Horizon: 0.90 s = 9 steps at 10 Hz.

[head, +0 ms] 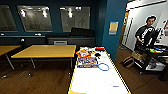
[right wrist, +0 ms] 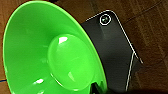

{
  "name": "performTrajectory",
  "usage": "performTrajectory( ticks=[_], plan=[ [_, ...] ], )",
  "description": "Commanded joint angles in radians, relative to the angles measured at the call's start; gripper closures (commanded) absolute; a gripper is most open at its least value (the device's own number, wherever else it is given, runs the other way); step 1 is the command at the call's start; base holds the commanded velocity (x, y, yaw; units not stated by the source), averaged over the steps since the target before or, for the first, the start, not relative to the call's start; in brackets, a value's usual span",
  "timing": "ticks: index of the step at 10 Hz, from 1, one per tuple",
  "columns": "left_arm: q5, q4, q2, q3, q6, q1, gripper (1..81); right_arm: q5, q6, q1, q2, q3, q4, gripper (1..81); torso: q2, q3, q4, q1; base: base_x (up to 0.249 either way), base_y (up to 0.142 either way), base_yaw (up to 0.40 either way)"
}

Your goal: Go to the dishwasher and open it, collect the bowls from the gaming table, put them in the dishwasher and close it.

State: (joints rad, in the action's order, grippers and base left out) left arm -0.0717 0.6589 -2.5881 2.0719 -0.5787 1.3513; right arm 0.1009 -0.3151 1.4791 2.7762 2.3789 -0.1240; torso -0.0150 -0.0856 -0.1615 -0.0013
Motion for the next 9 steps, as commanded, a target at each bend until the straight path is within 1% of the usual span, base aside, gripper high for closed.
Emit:
performTrajectory(
  ticks=[1, 6, 9],
  plan=[
    [0.023, 0.014, 0.023, -0.013, 0.003, -0.062, 81.1, -0.049, 0.002, -0.052, -0.011, -0.006, -0.017, 81.1, 0.000, 0.000, 0.000, 0.001, -0.108, 0.000, 0.000],
    [0.023, 0.014, 0.015, 0.000, 0.003, -0.059, 81.1, -0.047, 0.002, -0.049, -0.010, -0.006, -0.020, 81.1, 0.000, 0.000, 0.000, 0.001, -0.109, 0.000, 0.000],
    [0.021, 0.014, -0.006, 0.033, 0.005, -0.048, 81.1, -0.047, 0.002, -0.041, -0.004, 0.002, -0.023, 81.1, 0.000, 0.000, 0.000, 0.001, -0.113, 0.000, 0.000]
  ],
)
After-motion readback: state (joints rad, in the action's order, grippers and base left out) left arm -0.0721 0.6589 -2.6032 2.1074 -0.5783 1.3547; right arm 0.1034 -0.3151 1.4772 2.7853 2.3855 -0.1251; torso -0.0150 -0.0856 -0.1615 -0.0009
